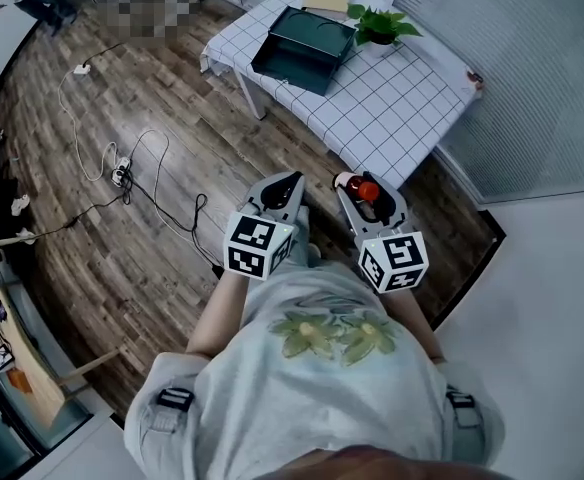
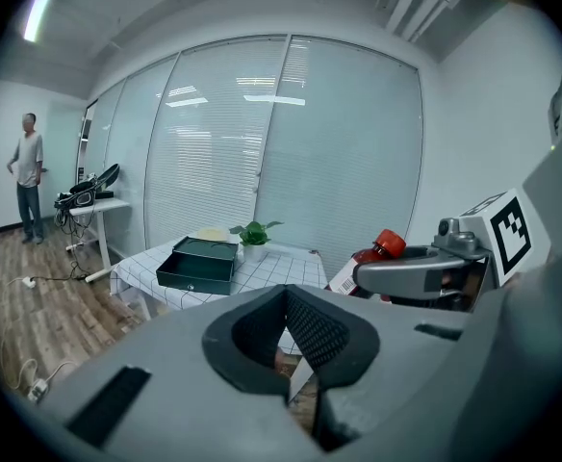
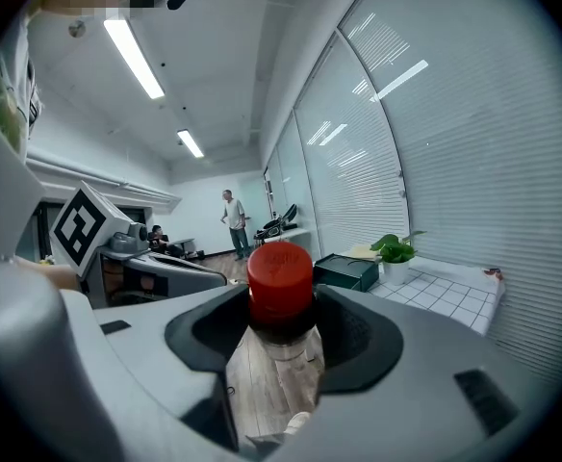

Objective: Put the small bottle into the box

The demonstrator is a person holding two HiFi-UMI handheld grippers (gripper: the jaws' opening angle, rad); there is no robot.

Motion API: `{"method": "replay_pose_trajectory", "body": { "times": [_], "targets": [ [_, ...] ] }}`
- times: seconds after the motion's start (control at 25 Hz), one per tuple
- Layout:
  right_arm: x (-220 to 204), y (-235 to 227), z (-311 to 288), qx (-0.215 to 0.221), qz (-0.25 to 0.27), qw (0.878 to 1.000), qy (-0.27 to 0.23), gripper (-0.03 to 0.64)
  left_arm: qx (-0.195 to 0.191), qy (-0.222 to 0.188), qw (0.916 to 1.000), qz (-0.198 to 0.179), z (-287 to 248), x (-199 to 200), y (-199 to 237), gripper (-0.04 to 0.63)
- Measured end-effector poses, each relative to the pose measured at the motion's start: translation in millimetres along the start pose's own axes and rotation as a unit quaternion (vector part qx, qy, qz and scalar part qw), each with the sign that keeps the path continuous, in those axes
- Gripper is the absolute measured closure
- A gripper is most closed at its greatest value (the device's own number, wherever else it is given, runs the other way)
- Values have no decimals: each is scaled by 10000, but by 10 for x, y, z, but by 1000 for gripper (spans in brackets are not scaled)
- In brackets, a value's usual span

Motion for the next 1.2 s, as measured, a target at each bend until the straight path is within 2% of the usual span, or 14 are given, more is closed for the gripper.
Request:
{"method": "replay_pose_trajectory", "body": {
  "times": [0.48,1.2],
  "targets": [
    [105,-308,-432,-106,29,9999,77,399,-113,-7,9999,6,-419,178,316,588],
    [503,-480,-1374,-219,160,9996,95,399,-51,-67,9999,86,-824,557,1229,588]
  ]
}}
Point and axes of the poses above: the fingertips, and each gripper's own axes: z backward along the fingers, y to its left, x out of its top, the point moved 9 cm from there along z, backward along the fingers, and after that the axes turned 4 degrees about -y, right-handed, at the moved point
